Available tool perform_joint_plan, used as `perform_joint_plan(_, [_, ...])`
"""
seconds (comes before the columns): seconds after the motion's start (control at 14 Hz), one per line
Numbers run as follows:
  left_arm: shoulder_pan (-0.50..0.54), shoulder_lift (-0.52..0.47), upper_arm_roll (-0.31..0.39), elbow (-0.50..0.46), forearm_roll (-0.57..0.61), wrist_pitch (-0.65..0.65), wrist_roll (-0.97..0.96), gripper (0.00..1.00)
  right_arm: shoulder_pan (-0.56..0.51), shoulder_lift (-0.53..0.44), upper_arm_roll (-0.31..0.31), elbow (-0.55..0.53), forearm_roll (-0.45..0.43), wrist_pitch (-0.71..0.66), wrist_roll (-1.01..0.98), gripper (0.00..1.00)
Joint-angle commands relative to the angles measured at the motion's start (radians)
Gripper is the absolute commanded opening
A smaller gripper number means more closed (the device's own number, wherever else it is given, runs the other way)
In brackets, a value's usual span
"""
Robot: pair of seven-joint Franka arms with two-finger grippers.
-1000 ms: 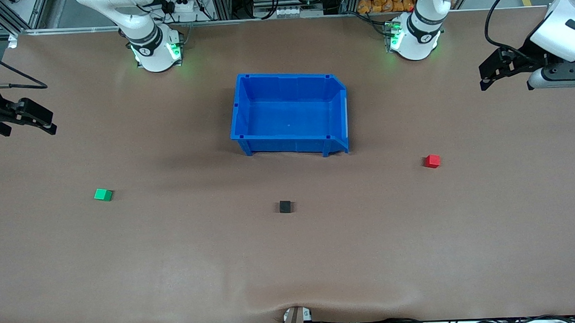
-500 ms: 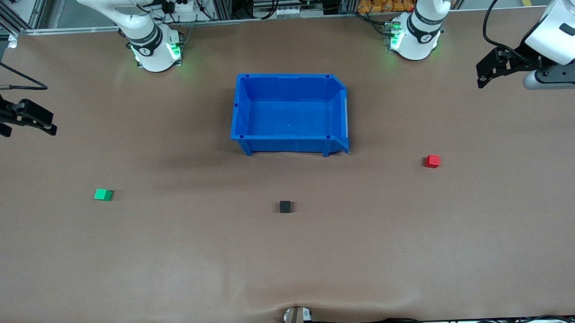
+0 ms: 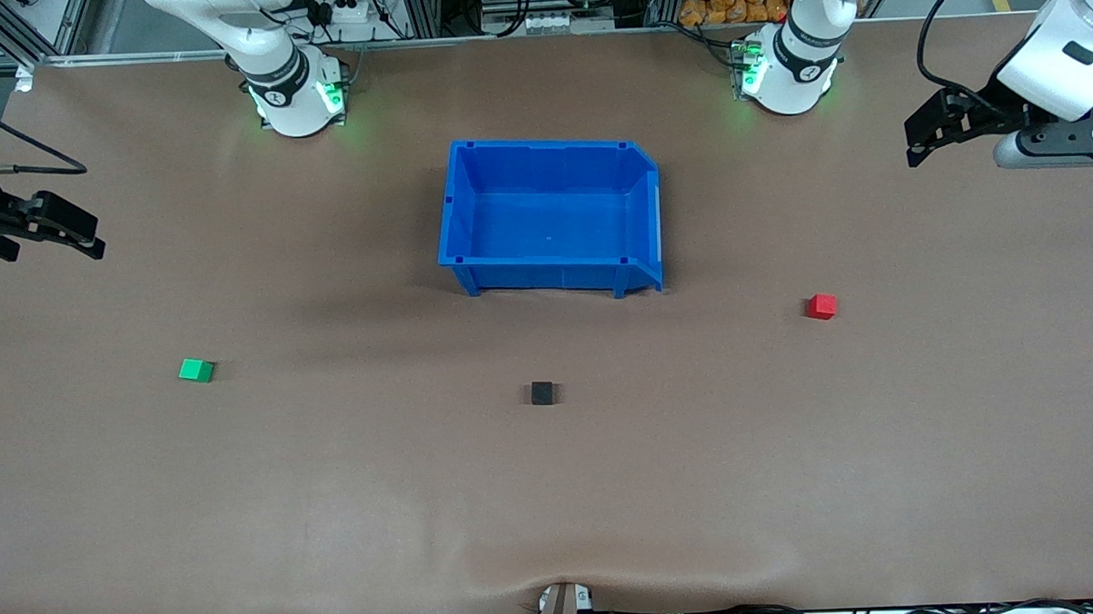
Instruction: Attach green and red cubes to black cube
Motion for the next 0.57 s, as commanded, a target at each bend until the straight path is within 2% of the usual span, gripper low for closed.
perform_joint_plan(0.0, [0.002, 0.009, 0.005, 0.042, -0.004, -0.019, -0.003, 1.00, -0.007, 0.050, 0.006, 0.027, -0.021, -0.001, -0.003, 1.00])
perform_joint_plan(0.36, [0.025, 0.017, 0.013, 0.042, 0.000, -0.019, -0.001, 1.00, -0.001, 0.136, 0.006, 0.036, -0.041, 0.001, -0.009, 1.00])
perform_joint_plan(0.43, [0.034, 0.019, 0.013, 0.042, 0.000, -0.019, 0.000, 1.00, 0.000, 0.146, 0.006, 0.034, -0.073, 0.006, -0.005, 1.00])
perform_joint_plan(0.5, [0.034, 0.017, 0.013, 0.042, 0.000, -0.019, 0.000, 1.00, 0.000, 0.194, 0.006, 0.034, -0.139, 0.031, -0.018, 1.00])
